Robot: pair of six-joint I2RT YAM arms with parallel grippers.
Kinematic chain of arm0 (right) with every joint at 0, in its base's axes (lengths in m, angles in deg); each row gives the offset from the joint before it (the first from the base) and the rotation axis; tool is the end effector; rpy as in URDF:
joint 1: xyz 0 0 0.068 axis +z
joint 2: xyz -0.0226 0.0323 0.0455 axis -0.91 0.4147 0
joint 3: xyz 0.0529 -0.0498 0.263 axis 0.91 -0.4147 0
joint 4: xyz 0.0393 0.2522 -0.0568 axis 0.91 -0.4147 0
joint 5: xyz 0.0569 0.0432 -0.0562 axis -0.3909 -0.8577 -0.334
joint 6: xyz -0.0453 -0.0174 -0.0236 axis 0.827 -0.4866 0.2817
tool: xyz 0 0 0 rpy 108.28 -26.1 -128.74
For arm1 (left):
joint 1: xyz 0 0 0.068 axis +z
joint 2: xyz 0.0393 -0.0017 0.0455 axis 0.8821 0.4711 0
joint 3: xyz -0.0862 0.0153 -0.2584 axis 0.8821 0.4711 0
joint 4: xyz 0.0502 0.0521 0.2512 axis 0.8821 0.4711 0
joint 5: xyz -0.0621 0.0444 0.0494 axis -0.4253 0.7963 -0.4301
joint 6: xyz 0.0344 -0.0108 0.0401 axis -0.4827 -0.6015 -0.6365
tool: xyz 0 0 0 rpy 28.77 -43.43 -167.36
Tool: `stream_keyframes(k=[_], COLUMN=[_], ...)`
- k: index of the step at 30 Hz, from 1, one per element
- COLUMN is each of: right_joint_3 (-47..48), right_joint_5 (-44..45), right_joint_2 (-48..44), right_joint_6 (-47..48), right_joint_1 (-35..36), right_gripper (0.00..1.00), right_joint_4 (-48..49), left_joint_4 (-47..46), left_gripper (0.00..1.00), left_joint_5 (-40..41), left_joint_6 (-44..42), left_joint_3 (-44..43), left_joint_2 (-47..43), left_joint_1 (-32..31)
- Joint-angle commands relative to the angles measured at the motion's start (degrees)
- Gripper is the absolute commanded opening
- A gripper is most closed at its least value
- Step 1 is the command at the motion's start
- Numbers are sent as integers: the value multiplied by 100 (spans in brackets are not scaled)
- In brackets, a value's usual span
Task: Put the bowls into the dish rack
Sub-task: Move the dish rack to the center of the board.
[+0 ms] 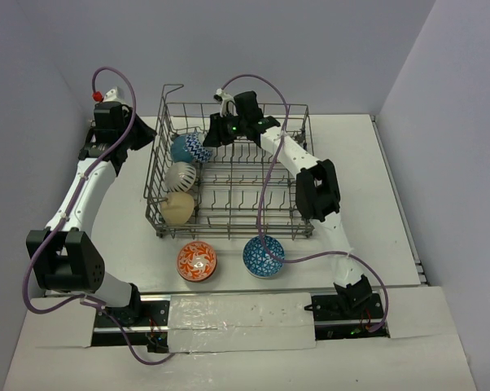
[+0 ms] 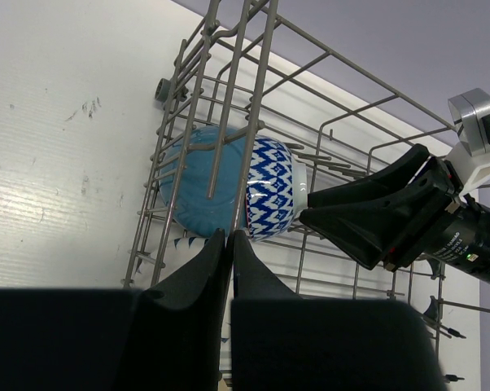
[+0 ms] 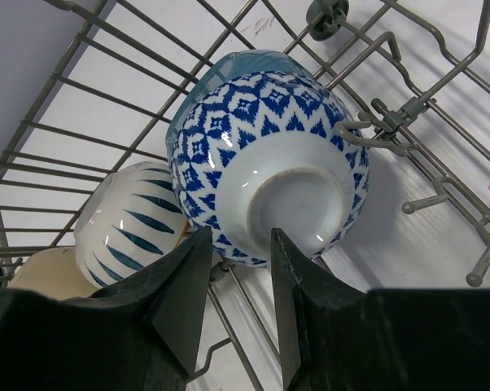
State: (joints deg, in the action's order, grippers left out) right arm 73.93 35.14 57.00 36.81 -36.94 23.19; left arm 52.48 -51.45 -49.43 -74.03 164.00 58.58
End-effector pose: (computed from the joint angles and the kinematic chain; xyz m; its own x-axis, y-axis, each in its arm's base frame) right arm 0.4883 0.2906 0.2419 -0.5943 -0.1534 -0.7895 -0.7418 0.4837 0.4645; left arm 0.3487 -0.0241 0.3496 -0.4629 -0.5246 -0.7145 -0.1219 0.8361 -0.5348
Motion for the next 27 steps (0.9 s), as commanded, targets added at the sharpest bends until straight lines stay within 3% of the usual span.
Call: stream_keyframes(k=[1, 16, 22, 26, 27], right_joint_3=[19, 133, 19, -70, -87], right_joint_5=[-146, -41, -32, -32, -23], right_joint_2=[54, 248, 213, 169, 160], right_joint_6=[4, -57, -31, 48, 74], right_joint_1=[-17, -17, -17, -17, -17], right_gripper=[42, 32, 22, 1, 0], right_joint_4=[278, 243, 295, 296, 278], left_joint_4=[101, 92, 83, 75, 83], left_gripper=[0, 0, 0, 0, 0], left_joint_5=[-602, -655, -708, -716, -734], left_joint_6=[118, 118, 127, 127, 127], left_joint_3=[-229, -238, -229, -237, -238], left_joint_2=[-4, -22, -22, -22, -22], left_joint_1=[-188, -179, -170, -161, -152])
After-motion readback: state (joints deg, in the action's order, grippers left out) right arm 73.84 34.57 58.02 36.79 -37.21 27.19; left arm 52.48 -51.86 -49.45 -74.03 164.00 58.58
